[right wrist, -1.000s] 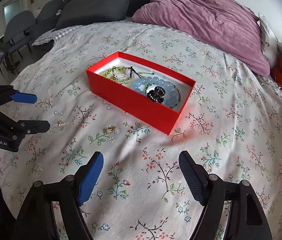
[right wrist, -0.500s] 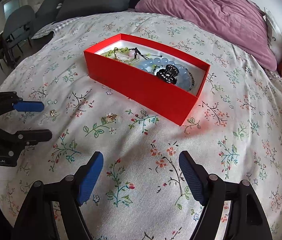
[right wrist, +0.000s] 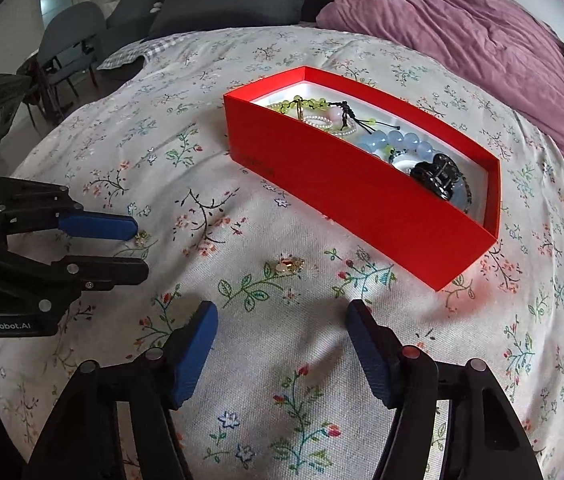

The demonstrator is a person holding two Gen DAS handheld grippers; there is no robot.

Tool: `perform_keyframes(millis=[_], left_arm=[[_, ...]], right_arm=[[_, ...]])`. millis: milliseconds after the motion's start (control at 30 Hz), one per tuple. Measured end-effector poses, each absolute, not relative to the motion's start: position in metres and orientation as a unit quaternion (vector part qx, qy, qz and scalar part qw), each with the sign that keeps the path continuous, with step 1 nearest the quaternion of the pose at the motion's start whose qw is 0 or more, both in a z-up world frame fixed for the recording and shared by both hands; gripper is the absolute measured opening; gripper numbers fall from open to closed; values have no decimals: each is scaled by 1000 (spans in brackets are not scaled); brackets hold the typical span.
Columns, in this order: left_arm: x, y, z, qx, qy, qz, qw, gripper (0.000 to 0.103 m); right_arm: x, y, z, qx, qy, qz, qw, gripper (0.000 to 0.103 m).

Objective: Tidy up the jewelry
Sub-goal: 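Move both open tools back toward the two small gold charms, then grasp a gold charm with the left tool while the right tool grasps the other gold charm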

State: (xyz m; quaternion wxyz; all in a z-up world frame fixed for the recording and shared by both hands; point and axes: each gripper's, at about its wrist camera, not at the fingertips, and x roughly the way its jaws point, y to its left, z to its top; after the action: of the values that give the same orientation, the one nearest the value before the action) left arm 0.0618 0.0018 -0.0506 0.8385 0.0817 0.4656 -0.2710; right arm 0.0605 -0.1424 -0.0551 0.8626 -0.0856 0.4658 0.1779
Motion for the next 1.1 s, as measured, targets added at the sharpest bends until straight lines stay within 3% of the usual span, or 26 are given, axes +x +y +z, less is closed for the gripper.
perform_keyframes(millis=[167, 467, 633, 833, 1100], left_arm=[[65, 2, -50, 79, 470, -263, 839, 29], [66, 4, -49, 77, 475, -255, 839, 19], [66, 5, -49, 74, 478, -252, 838, 15], [67, 4, -48, 78, 481, -248, 837, 12], [66, 3, -46, 84, 480, -243, 839, 12]], right_arm=[[70, -138, -56, -83, 467, 180, 862, 47], [79, -136, -56, -73, 467, 172, 864, 29], [80, -135, -56, -74, 467, 171, 864, 25], [79, -134, -55, -77, 468, 169, 864, 11], [77, -135, -51, -78, 470, 171, 862, 8]])
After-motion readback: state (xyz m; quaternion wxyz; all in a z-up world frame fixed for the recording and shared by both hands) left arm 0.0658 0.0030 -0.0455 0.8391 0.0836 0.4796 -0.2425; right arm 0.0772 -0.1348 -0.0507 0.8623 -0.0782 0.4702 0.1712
